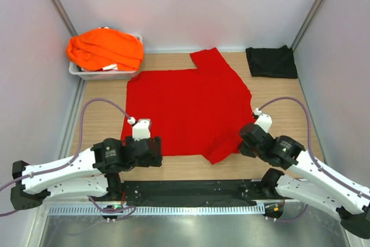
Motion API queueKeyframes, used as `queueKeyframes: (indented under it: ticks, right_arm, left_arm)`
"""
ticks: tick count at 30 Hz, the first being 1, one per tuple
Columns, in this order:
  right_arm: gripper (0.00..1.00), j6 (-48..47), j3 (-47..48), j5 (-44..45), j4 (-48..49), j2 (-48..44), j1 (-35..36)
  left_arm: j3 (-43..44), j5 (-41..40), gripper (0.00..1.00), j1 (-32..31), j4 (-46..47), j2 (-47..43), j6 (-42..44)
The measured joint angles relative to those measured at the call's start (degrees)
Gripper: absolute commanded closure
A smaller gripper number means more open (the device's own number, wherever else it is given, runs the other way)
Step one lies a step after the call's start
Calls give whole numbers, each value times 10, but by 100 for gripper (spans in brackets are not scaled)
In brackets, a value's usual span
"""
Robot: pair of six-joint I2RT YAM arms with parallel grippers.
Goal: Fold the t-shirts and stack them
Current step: Fold the tshirt
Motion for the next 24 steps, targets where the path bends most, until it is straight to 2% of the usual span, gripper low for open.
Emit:
queueKeyframes:
  ticks: [6, 11, 13, 21, 24]
  right_arm:
    - [99, 30, -29, -8, -52, -87, 0]
    - [99, 38, -32, -17, -69, -126, 0]
    - [99, 37, -32, -21, -69, -123, 0]
    - [99, 27, -43, -54, -44, -113, 0]
    - [99, 21, -45, -65, -39, -113, 0]
  left_arm:
    - [-66, 16, 20, 51, -45, -48, -100]
    - [-94, 27, 12, 132, -72, -85, -134]
    - [-101, 43, 12, 177, -67, -84, -125]
    - [-125, 142, 27, 447, 13, -10, -52]
    - [-138, 151, 28, 502, 28, -16, -43]
